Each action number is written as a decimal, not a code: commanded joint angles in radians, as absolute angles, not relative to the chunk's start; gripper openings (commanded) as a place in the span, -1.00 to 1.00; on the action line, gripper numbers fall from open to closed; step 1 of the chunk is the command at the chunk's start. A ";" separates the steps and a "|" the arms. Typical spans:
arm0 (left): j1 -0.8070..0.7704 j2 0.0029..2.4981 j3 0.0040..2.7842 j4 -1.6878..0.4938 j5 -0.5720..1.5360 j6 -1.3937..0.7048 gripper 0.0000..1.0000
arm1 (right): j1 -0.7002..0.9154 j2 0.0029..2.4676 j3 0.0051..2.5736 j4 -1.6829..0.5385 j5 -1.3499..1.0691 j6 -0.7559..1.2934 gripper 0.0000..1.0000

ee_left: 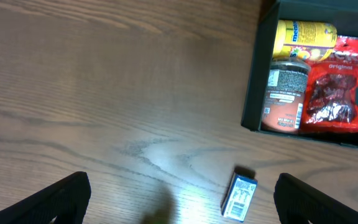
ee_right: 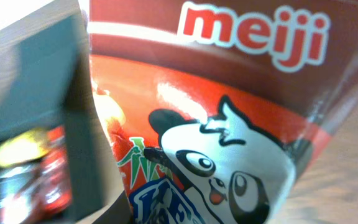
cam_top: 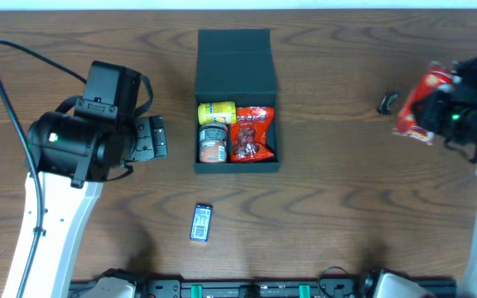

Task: Pack container
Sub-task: 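Lift the Hello Panda box and carry it over the black box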

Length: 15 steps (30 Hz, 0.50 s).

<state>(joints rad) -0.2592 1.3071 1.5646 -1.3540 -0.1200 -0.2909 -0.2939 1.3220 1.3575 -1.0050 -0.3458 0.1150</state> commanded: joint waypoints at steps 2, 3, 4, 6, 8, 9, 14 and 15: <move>-0.262 1.262 1.563 -1.357 -0.138 -0.292 0.91 | -0.104 1.233 1.361 -1.021 -0.408 0.211 -0.97; -0.262 1.254 1.563 -1.357 -0.138 -0.292 0.90 | -0.051 1.228 1.361 -1.018 -0.408 0.233 -0.98; -0.263 1.242 1.563 -1.357 -0.138 -0.292 0.90 | 0.021 1.230 1.361 -1.013 -0.407 0.250 -0.97; -0.263 1.225 1.563 -1.357 -0.138 -0.292 0.90 | 0.130 1.254 1.361 -1.005 -0.376 0.296 -0.97; -0.262 1.208 1.563 -1.358 -0.138 -0.292 0.90 | 0.232 1.292 1.361 -0.991 -0.332 0.348 -0.97; -0.262 1.201 1.563 -1.359 -0.138 -0.292 0.90 | 0.278 1.316 1.361 -0.976 -0.308 0.372 -0.97; -0.263 1.185 1.563 -1.369 -0.138 -0.291 0.90 | 0.432 1.429 1.361 -0.868 -0.247 0.443 -0.97; -0.263 1.185 1.563 -1.372 -0.138 -0.291 0.90 | 0.451 1.456 1.361 -0.846 -0.247 0.456 -0.97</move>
<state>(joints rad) -0.2600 1.1908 1.5646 -1.3655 -0.1200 -0.2909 0.4046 1.4162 1.3575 -0.8715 -0.2916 0.3832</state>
